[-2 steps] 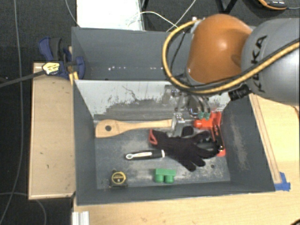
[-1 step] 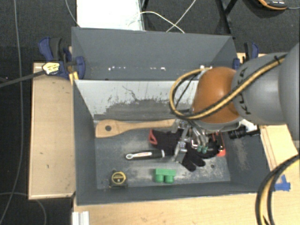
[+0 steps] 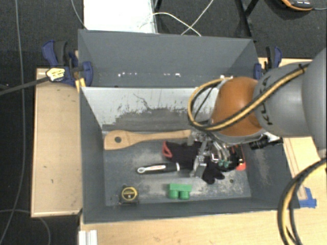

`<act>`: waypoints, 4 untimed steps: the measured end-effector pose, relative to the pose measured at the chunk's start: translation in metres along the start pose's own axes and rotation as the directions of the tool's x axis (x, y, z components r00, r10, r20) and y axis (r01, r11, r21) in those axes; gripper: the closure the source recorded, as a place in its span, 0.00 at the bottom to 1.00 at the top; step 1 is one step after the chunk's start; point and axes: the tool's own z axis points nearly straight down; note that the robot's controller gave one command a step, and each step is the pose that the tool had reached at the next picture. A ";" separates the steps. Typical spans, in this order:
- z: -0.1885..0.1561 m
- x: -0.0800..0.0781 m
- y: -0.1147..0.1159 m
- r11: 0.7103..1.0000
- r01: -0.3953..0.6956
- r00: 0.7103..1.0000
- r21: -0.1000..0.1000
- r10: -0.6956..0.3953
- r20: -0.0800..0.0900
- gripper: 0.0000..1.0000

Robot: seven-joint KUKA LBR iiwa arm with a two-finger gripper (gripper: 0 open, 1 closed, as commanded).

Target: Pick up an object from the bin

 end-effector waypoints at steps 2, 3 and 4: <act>-0.008 0.004 0.003 0.994 -0.111 0.994 0.002 0.111 -0.003 0.00; -0.001 0.010 0.011 0.727 -0.687 0.727 0.006 0.687 -0.003 1.00; 0.000 0.012 0.014 0.607 -0.794 0.607 0.007 0.794 -0.002 1.00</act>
Offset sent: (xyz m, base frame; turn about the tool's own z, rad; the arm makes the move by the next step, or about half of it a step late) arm -0.0003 0.0000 0.0004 0.0108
